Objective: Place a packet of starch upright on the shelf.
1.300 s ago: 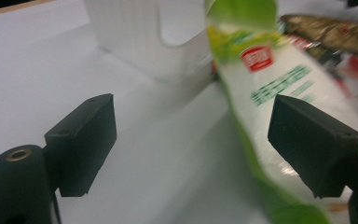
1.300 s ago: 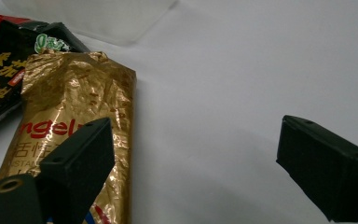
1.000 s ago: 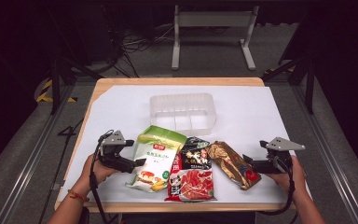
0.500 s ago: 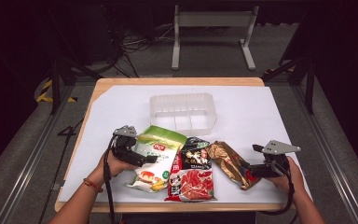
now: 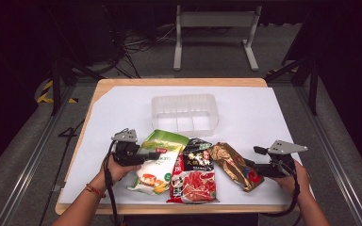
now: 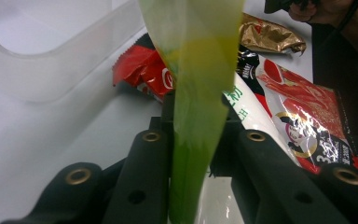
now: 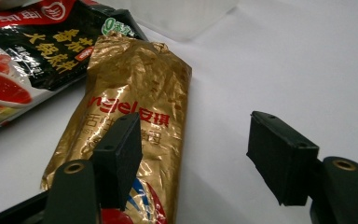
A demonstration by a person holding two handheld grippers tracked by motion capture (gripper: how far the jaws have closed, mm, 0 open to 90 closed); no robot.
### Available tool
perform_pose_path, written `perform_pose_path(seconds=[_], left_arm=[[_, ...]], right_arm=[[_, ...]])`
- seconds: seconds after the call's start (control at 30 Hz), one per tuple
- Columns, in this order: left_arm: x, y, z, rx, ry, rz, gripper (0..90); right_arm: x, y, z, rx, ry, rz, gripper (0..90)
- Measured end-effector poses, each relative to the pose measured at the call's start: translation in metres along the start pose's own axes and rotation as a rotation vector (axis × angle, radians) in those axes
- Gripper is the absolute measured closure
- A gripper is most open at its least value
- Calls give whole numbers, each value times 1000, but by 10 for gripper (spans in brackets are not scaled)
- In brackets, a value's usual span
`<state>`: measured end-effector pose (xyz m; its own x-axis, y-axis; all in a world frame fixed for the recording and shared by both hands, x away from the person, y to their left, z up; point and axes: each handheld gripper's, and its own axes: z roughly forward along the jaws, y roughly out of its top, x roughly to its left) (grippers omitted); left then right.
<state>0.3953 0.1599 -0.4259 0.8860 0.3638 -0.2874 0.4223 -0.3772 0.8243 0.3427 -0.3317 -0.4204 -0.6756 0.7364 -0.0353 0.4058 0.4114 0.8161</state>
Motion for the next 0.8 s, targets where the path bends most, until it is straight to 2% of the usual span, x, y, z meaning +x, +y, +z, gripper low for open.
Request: perform_pose_path(seconds=[0.07,0.1,0.13,0.2,0.3,0.43,0.47,0.67,0.8], left_arm=[[-2,0,-2,-3,11,13,838],[-7,1,-6,-9,44,47,849],[-7,1,-6,-9,44,47,858],[-13,2,-11,-27,67,76,863],[-24,5,-24,-66,110,147,881],[-30,8,-35,-127,143,158,887],[-30,8,-37,-141,137,157,888],[-34,12,-46,-178,187,162,890],[-35,12,-51,-211,206,160,892]], right_arm=[[0,0,0,9,-8,-10,359],[-1,-1,0,12,-12,-11,351],[-1,-1,0,12,-12,-11,351],[-1,-1,-1,13,-21,-13,355],[-2,0,-4,-7,-35,-12,367],[-4,0,-6,-20,-39,1,371],[-5,0,-7,-24,-41,6,372],[-8,-1,-6,-30,-51,11,372],[-9,0,-6,-33,-55,15,369]])
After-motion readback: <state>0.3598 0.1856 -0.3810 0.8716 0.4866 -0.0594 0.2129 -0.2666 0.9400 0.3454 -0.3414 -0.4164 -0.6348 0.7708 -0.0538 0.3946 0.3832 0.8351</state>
